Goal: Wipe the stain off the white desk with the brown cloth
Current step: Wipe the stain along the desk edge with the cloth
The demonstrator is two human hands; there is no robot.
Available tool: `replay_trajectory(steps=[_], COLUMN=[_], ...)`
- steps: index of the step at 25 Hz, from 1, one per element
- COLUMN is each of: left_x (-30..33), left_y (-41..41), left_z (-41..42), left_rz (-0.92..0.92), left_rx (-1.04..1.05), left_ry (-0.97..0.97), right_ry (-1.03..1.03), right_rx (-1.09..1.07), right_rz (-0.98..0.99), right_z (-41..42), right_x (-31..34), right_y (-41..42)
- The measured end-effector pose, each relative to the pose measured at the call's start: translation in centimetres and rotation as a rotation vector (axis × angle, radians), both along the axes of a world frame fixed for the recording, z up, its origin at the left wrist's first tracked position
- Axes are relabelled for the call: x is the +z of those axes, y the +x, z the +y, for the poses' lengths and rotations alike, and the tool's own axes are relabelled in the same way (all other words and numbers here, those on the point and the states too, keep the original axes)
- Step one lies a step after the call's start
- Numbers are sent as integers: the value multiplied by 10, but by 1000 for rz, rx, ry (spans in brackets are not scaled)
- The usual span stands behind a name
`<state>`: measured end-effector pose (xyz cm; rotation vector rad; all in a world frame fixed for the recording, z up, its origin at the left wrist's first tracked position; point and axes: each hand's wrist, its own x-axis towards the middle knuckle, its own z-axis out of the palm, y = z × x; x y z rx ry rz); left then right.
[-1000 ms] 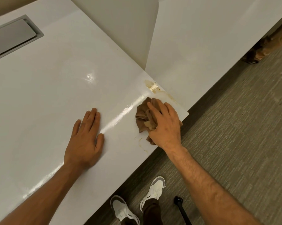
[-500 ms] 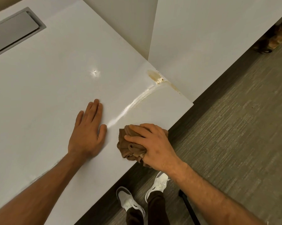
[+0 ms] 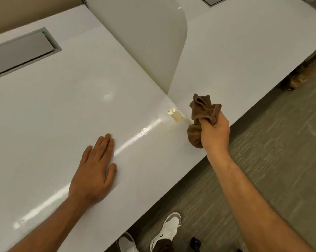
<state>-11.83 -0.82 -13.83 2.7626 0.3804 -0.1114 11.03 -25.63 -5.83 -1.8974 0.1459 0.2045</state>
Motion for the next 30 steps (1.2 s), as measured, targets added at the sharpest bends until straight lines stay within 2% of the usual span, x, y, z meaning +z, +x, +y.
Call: replay_trajectory(steps=[2, 4, 11, 16, 20, 30], left_x=[2, 2, 6, 7, 6, -1], left_y=[0, 1, 2, 3, 2, 0], left_z=[-1, -1, -2, -3, -3, -1], left_rz=[10, 18, 24, 38, 51, 37], left_rx=[-3, 0, 4, 9, 12, 19], left_ry=[-6, -5, -11, -2, 16, 19], right_ry=[-316, -679, -1046, -1012, -922, -483], right_rx=[1, 100, 330, 469, 663, 781], right_rz=[-15, -117, -323, -487, -593, -640], right_z=[23, 45, 86, 84, 79, 45], right_x=[-26, -50, -66, -65, -68, -74], right_y=[8, 4, 16, 7, -7, -76])
